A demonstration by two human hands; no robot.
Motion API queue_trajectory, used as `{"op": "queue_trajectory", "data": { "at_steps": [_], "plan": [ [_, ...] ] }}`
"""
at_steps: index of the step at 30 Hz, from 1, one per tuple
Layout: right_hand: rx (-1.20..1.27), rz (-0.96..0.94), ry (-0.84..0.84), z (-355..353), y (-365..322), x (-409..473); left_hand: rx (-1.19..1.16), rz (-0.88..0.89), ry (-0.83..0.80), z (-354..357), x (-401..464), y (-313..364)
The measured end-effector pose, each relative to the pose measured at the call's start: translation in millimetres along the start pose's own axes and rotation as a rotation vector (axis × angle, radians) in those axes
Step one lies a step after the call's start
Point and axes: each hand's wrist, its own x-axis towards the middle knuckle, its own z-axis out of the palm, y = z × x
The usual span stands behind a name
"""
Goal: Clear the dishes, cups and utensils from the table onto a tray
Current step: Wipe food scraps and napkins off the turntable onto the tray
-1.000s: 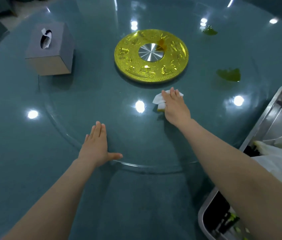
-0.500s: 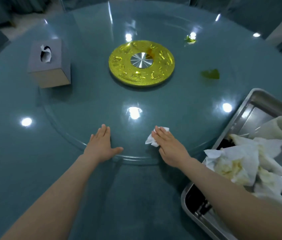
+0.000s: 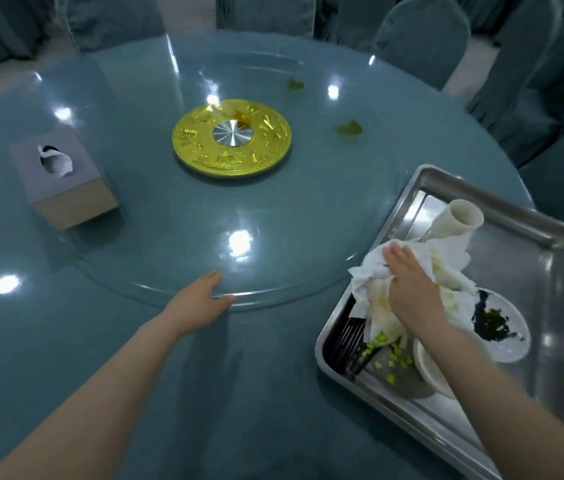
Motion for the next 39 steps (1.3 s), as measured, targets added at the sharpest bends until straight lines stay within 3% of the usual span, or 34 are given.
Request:
{"op": "queue_trajectory", "data": {
  "at_steps": [3, 8, 11, 16, 23, 31, 39],
  "plan": [
    [-0.020, 0.119, -0.095, -11, 22, -20, -0.040, 0.047, 0.031, 2, -7, 12],
    [0.088, 0.031, 0.024, -15, 6, -25, -0.147, 0.123, 0.114, -1, -16, 26],
    [0.136, -0.045, 0.023, -13, -27, -13, -0.207, 0.131, 0.201, -10, -27, 24],
    [0.101, -0.213, -0.124, 3, -94, 9, -0.275, 0.116, 0.368, -35, -49, 4],
    [0.061, -0.405, -0.224, 27, -187, 34, -0.391, -0.018, 0.572, -65, -72, -52],
    [0.029, -0.497, -0.283, 43, -256, 64, -0.410, -0.134, 0.638, -78, -57, -89],
    [0.225, -0.391, -0.268, 70, -311, 83, -0.243, -0.178, 0.597, -88, -14, -89]
  ]
}}
